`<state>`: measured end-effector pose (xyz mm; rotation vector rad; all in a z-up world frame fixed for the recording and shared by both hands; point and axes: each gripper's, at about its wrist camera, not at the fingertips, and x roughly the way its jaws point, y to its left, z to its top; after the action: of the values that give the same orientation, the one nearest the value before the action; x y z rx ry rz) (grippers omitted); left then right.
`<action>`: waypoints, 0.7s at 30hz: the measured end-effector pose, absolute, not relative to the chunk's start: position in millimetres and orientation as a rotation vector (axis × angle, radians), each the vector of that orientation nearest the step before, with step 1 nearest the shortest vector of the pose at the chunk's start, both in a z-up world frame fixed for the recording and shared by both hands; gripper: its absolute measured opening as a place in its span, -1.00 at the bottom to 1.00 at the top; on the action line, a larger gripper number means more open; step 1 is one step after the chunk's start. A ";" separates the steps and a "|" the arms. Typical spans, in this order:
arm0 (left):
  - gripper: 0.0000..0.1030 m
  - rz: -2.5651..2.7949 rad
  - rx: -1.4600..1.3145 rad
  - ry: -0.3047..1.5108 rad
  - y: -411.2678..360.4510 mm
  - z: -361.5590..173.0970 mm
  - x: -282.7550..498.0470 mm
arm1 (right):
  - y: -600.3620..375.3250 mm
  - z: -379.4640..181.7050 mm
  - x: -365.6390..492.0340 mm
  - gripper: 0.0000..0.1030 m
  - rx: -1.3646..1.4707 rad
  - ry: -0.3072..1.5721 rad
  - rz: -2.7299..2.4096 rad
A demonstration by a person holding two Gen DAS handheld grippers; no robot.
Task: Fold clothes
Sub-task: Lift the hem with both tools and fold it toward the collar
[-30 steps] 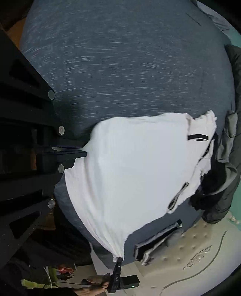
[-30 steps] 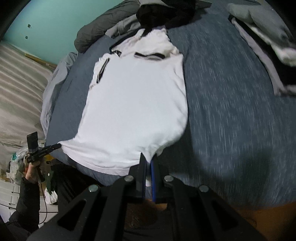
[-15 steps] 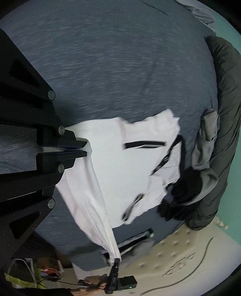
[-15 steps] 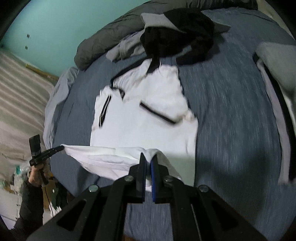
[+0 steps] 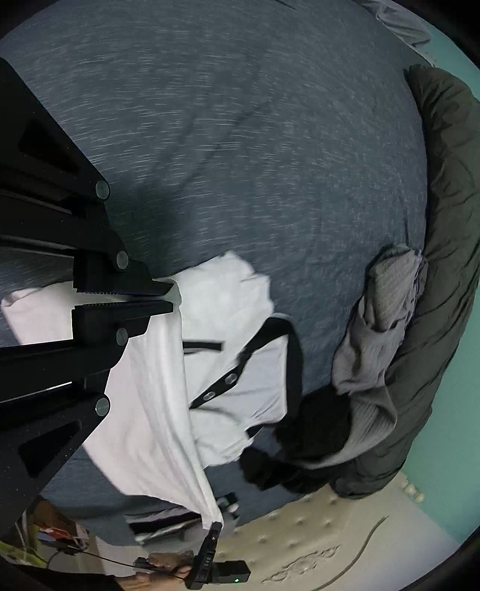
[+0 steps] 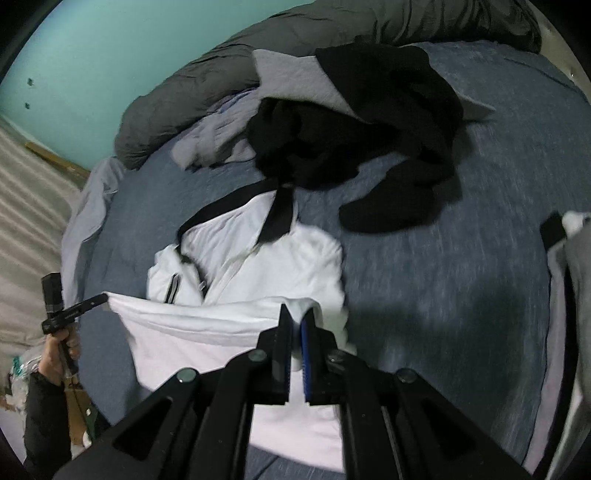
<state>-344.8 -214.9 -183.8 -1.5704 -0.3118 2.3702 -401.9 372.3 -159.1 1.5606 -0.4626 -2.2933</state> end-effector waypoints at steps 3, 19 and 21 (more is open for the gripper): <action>-0.95 2.382 -1.576 -0.318 -217.2 -190.6 -374.3 | 372.1 -165.0 -428.7 -0.93 1.565 -0.433 -2.334; -0.93 2.480 -1.610 -0.321 -208.7 -252.7 -468.9 | 352.3 -222.4 -521.1 -0.93 1.555 -0.242 -2.578; -0.85 2.514 -1.625 -0.306 -207.7 -264.5 -470.5 | 347.3 -237.2 -523.7 -0.93 1.560 -0.224 -2.590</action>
<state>-470.5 -207.7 -264.5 -1.6246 -0.3056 2.5142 -523.7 347.3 -237.2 1.5595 -0.2238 -2.5898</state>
